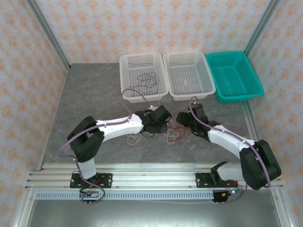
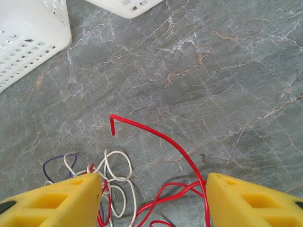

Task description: Untangle the cables

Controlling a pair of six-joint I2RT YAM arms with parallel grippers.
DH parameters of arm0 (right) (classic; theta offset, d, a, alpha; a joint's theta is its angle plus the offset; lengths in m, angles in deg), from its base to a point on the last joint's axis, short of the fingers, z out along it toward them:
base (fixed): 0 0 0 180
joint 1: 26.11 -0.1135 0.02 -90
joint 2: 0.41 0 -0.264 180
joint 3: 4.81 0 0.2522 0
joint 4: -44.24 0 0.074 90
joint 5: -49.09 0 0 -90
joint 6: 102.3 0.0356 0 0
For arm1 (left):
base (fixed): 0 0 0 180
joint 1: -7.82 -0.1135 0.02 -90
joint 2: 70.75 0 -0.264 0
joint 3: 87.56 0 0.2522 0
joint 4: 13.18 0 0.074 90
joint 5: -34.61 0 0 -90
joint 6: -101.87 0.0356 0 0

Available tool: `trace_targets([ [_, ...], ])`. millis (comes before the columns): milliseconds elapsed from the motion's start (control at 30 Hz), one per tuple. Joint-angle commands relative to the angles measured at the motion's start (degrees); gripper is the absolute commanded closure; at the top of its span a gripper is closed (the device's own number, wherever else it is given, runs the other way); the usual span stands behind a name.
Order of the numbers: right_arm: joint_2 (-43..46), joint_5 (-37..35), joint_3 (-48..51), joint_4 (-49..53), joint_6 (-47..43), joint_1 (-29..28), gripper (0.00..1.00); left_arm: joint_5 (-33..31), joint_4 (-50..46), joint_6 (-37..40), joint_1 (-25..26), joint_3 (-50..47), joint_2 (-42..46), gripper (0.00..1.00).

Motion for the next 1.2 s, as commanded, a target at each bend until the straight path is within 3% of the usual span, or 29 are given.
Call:
trace_targets([
  [0,0.7,-1.3,-1.8,2.4,0.0,-0.2,0.40,-2.7,-1.0,-2.4,0.2,2.5,-0.8,0.67],
  [567,1.2,-0.4,-2.1,3.3,-0.4,-0.1,0.39,-4.4,-2.9,-0.9,0.1,5.0,-7.4,0.70],
  [733,0.9,2.0,-1.7,2.4,0.2,-0.1,0.39,-4.3,-1.9,-1.6,0.1,3.9,-7.2,0.83],
  [867,-0.8,9.8,-1.3,-1.7,0.6,-0.6,0.39,-4.0,-1.4,-0.8,0.2,3.2,-3.5,1.00],
  [1067,-7.7,10.0,-4.5,-2.0,0.7,-3.9,0.39,-0.3,1.9,1.9,0.2,2.6,2.4,1.00],
  [1167,-13.5,5.9,-7.6,1.5,2.1,-4.3,0.42,-0.9,2.2,2.7,0.1,2.7,5.7,1.00],
])
